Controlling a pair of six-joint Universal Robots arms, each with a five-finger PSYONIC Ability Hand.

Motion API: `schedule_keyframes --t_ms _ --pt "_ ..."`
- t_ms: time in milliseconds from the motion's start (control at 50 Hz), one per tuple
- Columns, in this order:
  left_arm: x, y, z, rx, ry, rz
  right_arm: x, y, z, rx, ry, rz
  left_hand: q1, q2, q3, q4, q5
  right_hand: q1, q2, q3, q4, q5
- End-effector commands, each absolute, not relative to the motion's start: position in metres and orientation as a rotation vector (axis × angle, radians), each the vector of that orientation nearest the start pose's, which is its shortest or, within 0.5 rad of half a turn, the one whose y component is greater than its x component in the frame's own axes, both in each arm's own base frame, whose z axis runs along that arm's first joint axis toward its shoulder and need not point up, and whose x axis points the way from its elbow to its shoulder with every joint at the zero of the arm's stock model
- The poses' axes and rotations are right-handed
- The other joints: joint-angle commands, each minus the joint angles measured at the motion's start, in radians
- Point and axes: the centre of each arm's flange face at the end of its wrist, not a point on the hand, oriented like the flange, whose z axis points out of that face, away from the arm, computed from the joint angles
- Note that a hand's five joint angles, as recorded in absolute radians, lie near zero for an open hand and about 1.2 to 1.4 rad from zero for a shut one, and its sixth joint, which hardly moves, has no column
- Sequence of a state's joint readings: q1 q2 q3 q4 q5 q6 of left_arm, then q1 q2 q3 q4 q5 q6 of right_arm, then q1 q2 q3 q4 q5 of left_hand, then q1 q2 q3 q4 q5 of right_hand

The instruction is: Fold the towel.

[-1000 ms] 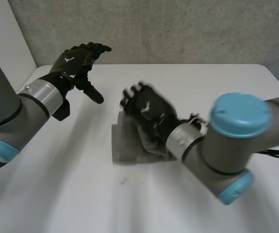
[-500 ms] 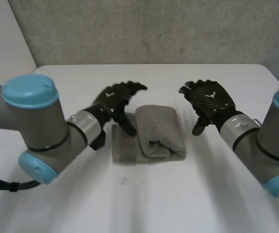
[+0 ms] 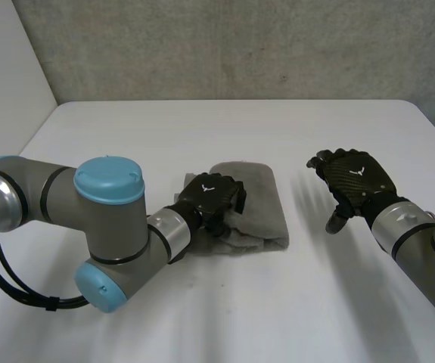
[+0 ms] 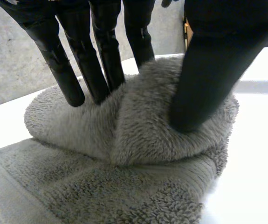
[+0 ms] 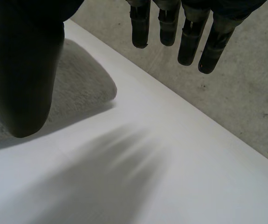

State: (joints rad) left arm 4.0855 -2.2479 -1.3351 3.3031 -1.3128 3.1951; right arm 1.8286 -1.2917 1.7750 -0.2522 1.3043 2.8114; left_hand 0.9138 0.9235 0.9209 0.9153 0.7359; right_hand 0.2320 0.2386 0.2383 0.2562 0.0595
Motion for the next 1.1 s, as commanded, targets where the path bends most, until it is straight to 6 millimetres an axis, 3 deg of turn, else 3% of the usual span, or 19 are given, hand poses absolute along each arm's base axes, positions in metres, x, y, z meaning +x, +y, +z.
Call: schedule_keyframes --t_ms 20,60,180,220,240,280,400,440,460,500,520,560,580,600,780,820,900,980,1100 --pt "-0.352 -0.25 0.157 -0.813 -1.998 1.574 0.235 -0.273 0.187 -0.919 2.131 -1.861 0.482 0.473 0.475 0.481 0.486 -0.057 -0.064 -0.064 -0.082 -0.06" --pt "-0.337 -0.256 0.171 -0.713 -2.033 1.696 0.238 -0.274 0.191 -0.937 2.11 -1.881 0.482 0.473 0.475 0.481 0.486 -0.057 -0.064 -0.064 -0.082 -0.06" --pt "-0.315 -0.254 0.18 -0.647 -2.017 1.804 0.249 -0.278 0.198 -1.025 2.059 -1.927 0.482 0.473 0.475 0.481 0.486 -0.057 -0.064 -0.064 -0.082 -0.06" --pt "-0.309 -0.247 0.179 -0.645 -2.002 1.828 0.279 -0.268 0.195 -1.109 1.986 -1.9 0.482 0.473 0.475 0.481 0.486 -0.057 -0.064 -0.064 -0.082 -0.06" --pt "-0.309 -0.247 0.179 -0.645 -2.002 1.828 0.279 -0.268 0.195 -1.11 1.986 -1.9 0.482 0.473 0.475 0.481 0.486 -0.057 -0.064 -0.064 -0.082 -0.06" --pt "-0.304 -0.241 0.176 -0.647 -2.015 1.817 0.306 -0.257 0.191 -1.166 1.939 -1.84 0.482 0.473 0.475 0.481 0.486 -0.057 -0.064 -0.064 -0.082 -0.06" --pt "-0.297 -0.236 0.162 -0.654 -2.07 1.774 0.325 -0.257 0.183 -1.191 1.983 -1.771 0.445 0.435 0.438 0.443 0.448 -0.057 -0.064 -0.064 -0.082 -0.06" --pt "-0.292 -0.236 0.154 -0.655 -2.103 1.747 0.339 -0.254 0.182 -1.173 1.984 -1.735 0.229 0.219 0.222 0.227 0.232 -0.057 -0.064 -0.064 -0.082 -0.06" --pt "-0.292 -0.236 0.154 -0.655 -2.104 1.747 0.339 -0.254 0.182 -1.173 1.984 -1.735 0.227 0.218 0.22 0.226 0.231 -0.057 -0.064 -0.064 -0.082 -0.06" --pt "-0.293 -0.232 0.149 -0.683 -2.098 1.703 0.349 -0.255 0.187 -1.12 1.968 -1.727 -0.091 -0.1 -0.098 -0.092 -0.087 -0.057 -0.064 -0.064 -0.082 -0.06" --pt "-0.293 -0.232 0.149 -0.683 -2.098 1.703 0.349 -0.255 0.187 -1.119 1.968 -1.727 -0.093 -0.102 -0.1 -0.094 -0.089 -0.057 -0.064 -0.064 -0.082 -0.06" --pt "-0.296 -0.229 0.149 -0.717 -2.066 1.673 0.353 -0.259 0.19 -1.075 1.972 -1.734 -0.405 -0.415 -0.412 -0.407 -0.402 -0.057 -0.064 -0.064 -0.082 -0.06" --pt "-0.296 -0.229 0.149 -0.717 -2.066 1.673 0.353 -0.26 0.19 -1.074 1.972 -1.734 -0.407 -0.416 -0.414 -0.408 -0.403 -0.057 -0.064 -0.064 -0.082 -0.06" --pt "-0.297 -0.228 0.152 -0.728 -2.046 1.67 0.353 -0.261 0.193 -1.062 1.976 -1.744 -0.561 -0.57 -0.568 -0.562 -0.557 -0.057 -0.064 -0.064 -0.082 -0.06" --pt "-0.295 -0.243 0.188 -0.695 -1.953 1.77 0.355 -0.269 0.202 -1.012 1.991 -1.772 -0.618 -0.628 -0.625 -0.62 -0.615 -0.057 -0.064 -0.064 -0.082 -0.06" --pt "-0.293 -0.258 0.202 -0.659 -1.923 1.824 0.358 -0.273 0.199 -0.947 2.021 -1.716 -0.612 -0.622 -0.619 -0.614 -0.609 -0.057 -0.064 -0.064 -0.082 -0.06" --pt "-0.295 -0.268 0.208 -0.643 -1.917 1.838 0.362 -0.277 0.193 -0.873 2.066 -1.618 -0.603 -0.613 -0.611 -0.605 -0.6 -0.057 -0.064 -0.064 -0.082 -0.06" --pt "-0.302 -0.285 0.18 -0.645 -2.034 1.725 0.37 -0.287 0.172 -0.838 2.152 -1.492 -0.609 -0.619 -0.616 -0.611 -0.606 -0.057 -0.064 -0.064 -0.082 -0.06" --pt "-0.302 -0.283 0.145 -0.67 -2.163 1.581 0.373 -0.293 0.159 -0.845 2.174 -1.471 -0.627 -0.637 -0.634 -0.628 -0.623 -0.057 -0.064 -0.064 -0.082 -0.06"
